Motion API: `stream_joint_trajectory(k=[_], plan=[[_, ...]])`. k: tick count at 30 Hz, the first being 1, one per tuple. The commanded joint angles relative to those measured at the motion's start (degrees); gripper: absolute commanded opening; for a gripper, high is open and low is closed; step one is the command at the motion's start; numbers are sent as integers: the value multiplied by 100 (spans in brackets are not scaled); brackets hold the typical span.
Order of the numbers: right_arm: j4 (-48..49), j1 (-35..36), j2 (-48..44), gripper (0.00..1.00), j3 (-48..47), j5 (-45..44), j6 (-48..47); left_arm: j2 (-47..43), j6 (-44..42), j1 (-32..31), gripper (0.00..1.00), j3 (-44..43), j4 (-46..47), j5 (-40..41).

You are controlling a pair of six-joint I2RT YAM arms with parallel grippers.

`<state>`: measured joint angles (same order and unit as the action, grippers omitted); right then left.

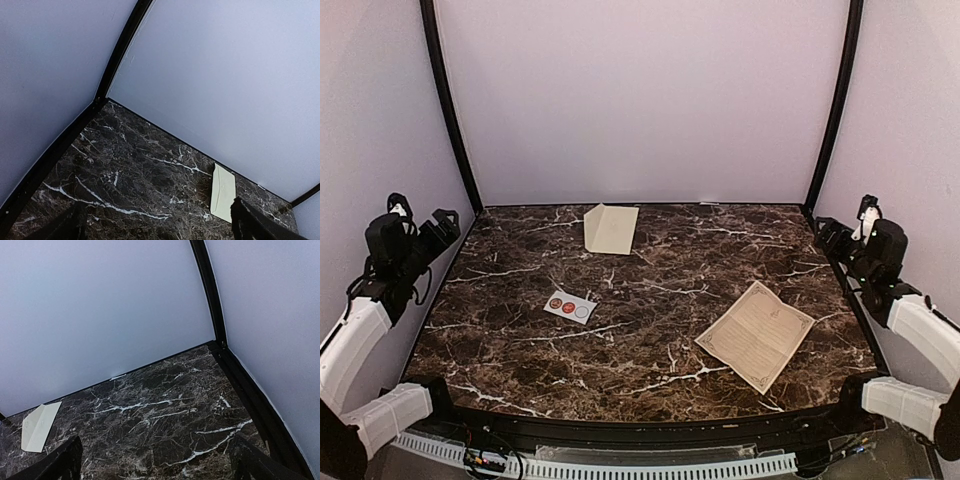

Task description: Place the letter into the envelope and seal it

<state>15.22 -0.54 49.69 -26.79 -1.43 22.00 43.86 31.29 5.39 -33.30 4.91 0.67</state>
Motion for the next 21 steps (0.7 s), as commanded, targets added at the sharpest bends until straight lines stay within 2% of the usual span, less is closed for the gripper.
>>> stream_joint_trajectory(k=[1, 5, 9, 12, 15, 21], plan=[[-493, -15, 117, 99, -386, 90, 374, 87, -88, -11, 99, -600, -888, -344], [-1087, -26, 377, 99, -841, 589, 155, 280, -522, -10, 99, -854, -990, -937], [-1432, -17, 386, 99, -1064, 1124, -267, 492, -1175, -9, 98, -1143, -1138, -1169], [-1799, 18, 378, 99, -1192, 1489, -435, 779, -1779, -13, 95, -1657, -1457, -1048], [-2153, 543, 526, 99, -1331, 1465, -449, 1116, -1872, -189, 92, -2073, -1649, -948], [-1948, 1930, 1178, 99, -1315, 944, -146, 2156, -1839, -1360, 92, -2781, -1459, -1199]])
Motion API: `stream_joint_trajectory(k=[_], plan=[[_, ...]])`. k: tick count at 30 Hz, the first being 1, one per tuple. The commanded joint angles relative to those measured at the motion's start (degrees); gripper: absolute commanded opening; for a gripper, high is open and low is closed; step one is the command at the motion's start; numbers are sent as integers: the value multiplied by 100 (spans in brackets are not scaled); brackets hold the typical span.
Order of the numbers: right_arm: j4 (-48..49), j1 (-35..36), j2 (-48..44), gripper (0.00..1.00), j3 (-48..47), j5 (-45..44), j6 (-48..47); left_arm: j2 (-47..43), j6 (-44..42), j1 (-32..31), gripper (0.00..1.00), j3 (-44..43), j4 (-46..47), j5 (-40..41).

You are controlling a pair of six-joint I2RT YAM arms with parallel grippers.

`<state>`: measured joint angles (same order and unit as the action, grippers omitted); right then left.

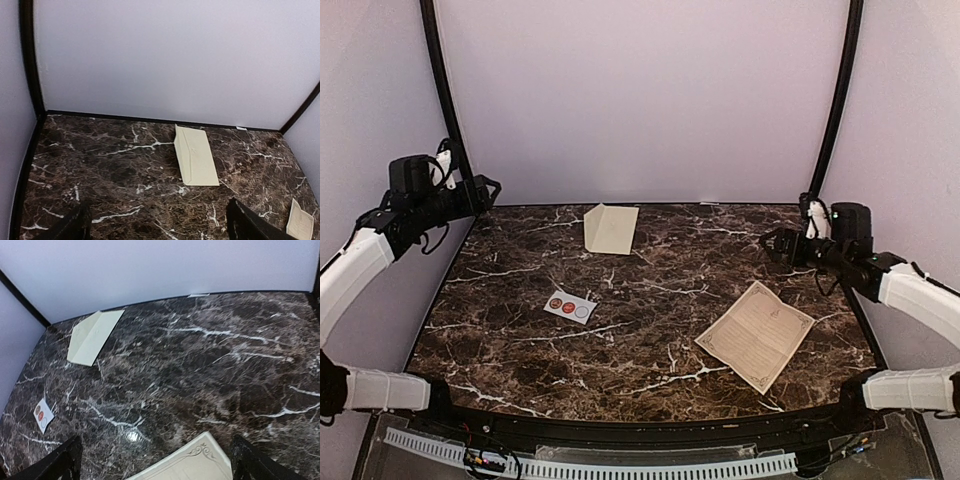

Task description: Place the letter into the envelope and seal it

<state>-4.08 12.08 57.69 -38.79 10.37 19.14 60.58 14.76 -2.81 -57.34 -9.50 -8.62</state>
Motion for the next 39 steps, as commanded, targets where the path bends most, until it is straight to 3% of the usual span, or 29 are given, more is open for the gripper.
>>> stream_joint_trajectory(k=[1, 4, 10, 20, 28, 34, 39], plan=[[-72, 820, 520, 99, -168, -279, 185, 562, -91, -556, 92, -465, 48, -594], [-375, 1368, 816, 99, -263, -380, 265, 786, 1, -571, 92, -393, 389, -989], [-1376, 2817, 1066, 98, -353, -1142, 516, 927, -246, -573, 92, -2, 178, -553], [-2558, 4899, 1325, 99, -455, -2330, 1258, 807, -286, -573, 93, 36, 231, -486], [-3441, 5483, 1810, 97, -555, -3000, 1746, 856, -260, -572, 94, 25, 236, -488], [-3548, 5770, 2302, 96, -696, -3208, 1808, 874, -245, -574, 95, 31, 230, -504], [-3704, 5828, 2649, 89, -856, -3587, 1930, 890, -237, -575, 95, 22, 225, -529]])
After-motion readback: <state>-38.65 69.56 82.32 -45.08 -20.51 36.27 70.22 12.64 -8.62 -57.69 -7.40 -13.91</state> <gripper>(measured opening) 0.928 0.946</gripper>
